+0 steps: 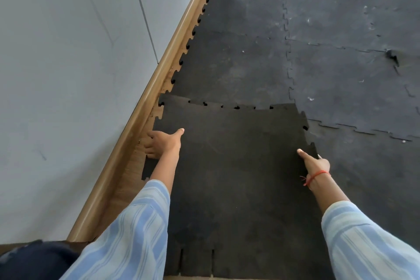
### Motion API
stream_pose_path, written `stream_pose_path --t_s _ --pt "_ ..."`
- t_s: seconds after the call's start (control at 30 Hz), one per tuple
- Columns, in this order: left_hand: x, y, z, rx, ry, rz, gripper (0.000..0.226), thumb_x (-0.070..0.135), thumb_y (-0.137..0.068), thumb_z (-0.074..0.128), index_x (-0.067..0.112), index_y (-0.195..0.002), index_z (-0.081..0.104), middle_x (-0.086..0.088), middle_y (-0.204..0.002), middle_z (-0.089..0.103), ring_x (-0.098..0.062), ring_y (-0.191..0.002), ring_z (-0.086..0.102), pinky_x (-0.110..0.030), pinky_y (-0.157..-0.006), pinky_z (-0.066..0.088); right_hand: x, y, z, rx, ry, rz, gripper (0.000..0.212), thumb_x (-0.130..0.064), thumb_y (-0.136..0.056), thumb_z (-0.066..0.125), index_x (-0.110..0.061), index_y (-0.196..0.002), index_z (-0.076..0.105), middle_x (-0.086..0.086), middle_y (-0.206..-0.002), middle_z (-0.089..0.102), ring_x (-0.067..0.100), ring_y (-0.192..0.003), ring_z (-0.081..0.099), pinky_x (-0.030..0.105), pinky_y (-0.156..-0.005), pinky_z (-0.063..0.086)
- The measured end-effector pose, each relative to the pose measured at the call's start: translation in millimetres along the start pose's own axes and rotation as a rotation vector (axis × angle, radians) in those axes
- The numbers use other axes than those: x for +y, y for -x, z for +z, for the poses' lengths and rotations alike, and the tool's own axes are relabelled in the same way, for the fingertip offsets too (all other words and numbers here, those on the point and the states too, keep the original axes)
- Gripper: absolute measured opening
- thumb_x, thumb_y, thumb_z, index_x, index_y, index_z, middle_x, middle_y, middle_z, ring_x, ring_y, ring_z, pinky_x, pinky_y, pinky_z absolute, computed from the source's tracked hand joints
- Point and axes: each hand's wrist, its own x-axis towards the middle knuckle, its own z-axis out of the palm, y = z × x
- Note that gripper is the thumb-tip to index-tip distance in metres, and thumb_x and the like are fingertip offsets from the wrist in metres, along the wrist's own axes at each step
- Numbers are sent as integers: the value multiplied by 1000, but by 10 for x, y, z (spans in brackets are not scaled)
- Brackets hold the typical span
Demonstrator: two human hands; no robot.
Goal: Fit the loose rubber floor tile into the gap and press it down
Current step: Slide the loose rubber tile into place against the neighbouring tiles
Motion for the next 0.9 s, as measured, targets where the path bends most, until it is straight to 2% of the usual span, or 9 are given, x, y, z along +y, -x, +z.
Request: stream_pose_path --t_s 0.07,0.13,0.27,0.37,0.47,0.53,0.73,0.8,0.9 --pt "27 -70 -6 -13 -28 13 105 51 -77 73 9 -151 12 -20 -157 18 -43 -143 20 -53 -115 20 16 24 40 20 -50 -18 78 -51 -50 82 -19 -119 63 4 -113 69 30 -98 68 48 -91 55" --pt "5 -176 6 -15 -50 9 107 57 -75 71 11 -152 12 -19 -158 18 -44 -142 21 -55 -115 23 -80 235 91 61 -53 -15 67 -35 -72 78 -17 -131 54 2 -119 63 29 -109 62 46 -98 51" --pt "27 -320 25 -60 -109 15 110 61 -74 69 11 -152 10 -19 -158 16 -45 -143 18 -55 -115 22 -66 255 169 131 -38 2 61 -24 -85 67 -15 -141 42 13 -138 52 32 -124 51 43 -103 45" --pt "90 -413 39 -91 -159 50 111 61 -73 71 10 -152 13 -21 -157 20 -44 -142 22 -54 -114 25 4 227 212 142 -71 64 58 -21 -88 64 -13 -141 41 14 -138 51 31 -125 50 38 -98 44" --pt "116 -550 29 -141 -217 81 116 62 -65 77 10 -150 19 -23 -151 29 -44 -136 32 -54 -109 35 146 293 252 133 -101 138 56 -16 -89 63 -9 -140 42 11 -120 56 28 -111 58 34 -82 46" --pt "97 -583 12 -184 -249 94 118 62 -64 77 11 -151 16 -20 -152 28 -41 -136 34 -52 -108 38 217 305 264 127 -113 153 55 -15 -89 64 -8 -139 43 13 -122 57 28 -106 60 31 -78 44" --pt "-49 -555 11 -203 -351 133 123 57 -66 79 12 -152 5 -17 -156 21 -38 -141 28 -47 -109 33 156 310 260 139 -69 108 57 -16 -87 65 -10 -139 43 15 -135 54 31 -118 57 38 -93 47" --pt "-72 -581 0 -193 -376 136 123 55 -65 81 13 -152 6 -17 -155 23 -38 -140 30 -48 -109 34 158 325 264 143 -52 92 58 -17 -87 66 -10 -139 42 16 -136 54 32 -118 57 40 -100 47" --pt "-128 -650 -32 -193 -395 136 118 53 -65 82 11 -151 12 -18 -149 33 -37 -133 40 -46 -104 41 147 333 288 137 -33 68 59 -20 -84 69 -12 -137 44 16 -134 56 32 -117 58 44 -101 47"
